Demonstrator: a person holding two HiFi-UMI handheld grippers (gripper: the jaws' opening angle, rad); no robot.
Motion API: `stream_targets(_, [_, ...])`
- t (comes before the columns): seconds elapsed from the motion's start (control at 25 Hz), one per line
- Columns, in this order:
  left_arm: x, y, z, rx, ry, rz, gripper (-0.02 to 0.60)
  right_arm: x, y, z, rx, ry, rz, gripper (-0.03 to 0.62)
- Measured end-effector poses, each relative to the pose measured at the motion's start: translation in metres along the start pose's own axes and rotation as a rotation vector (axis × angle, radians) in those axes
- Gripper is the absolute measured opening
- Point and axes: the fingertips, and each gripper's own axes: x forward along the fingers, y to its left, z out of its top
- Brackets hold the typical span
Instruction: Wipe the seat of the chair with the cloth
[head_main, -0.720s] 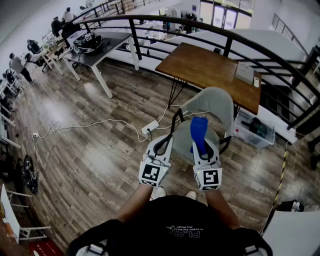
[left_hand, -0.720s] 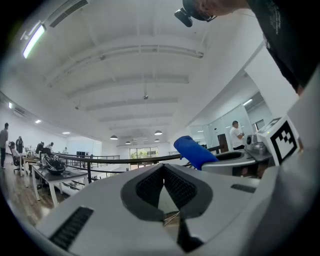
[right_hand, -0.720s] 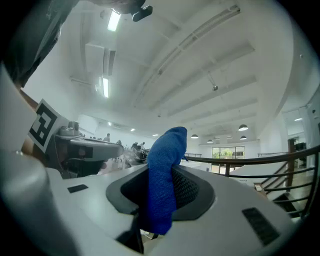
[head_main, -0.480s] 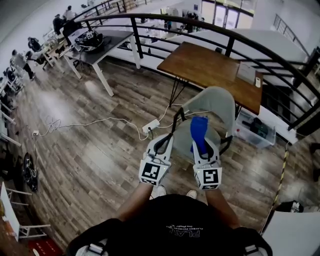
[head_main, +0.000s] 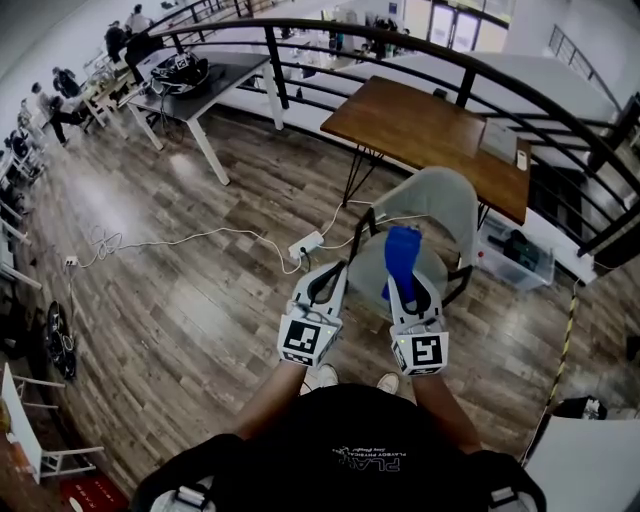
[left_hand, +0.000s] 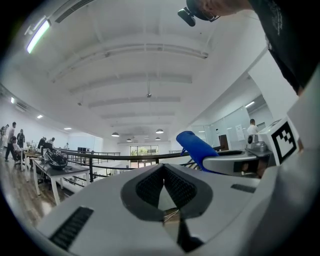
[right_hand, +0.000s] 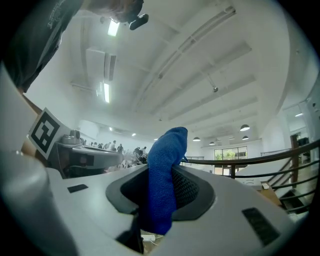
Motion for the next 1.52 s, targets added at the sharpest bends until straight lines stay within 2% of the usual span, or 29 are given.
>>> stream_targets(0.36, [-0.016,0.029,-0.006,-0.014,0.005,-0.03,0.006,0.014,0.026,-0.003,-0.01,0.02,-0.041,0.114])
stream_targets(0.84, [-0.008,0.03,-0.019,-0.043,0.003,-0.082,0.006,0.018,0.032,-0.013,-0.02,0.054,-0.076,0.115])
stream_targets(1.04, [0.019,0.028,-0.031,-0.052,0.028,-0.092,0.006,0.027,0.006,-0.024,0.004,0.066,-0.099,0.114])
stream_targets(1.24, [0.052,0.034,-0.037,-0.096,0.068,-0.091,0.006,0.05,-0.021,-0.037,0.027,0.076,-0.099,0.114])
stream_targets(1.52, [0.125,0.035,-0.034,-0.072,0.056,-0.099,0.006,0.091,-0.076,-0.034,0.021,0.028,-0.056,0.114])
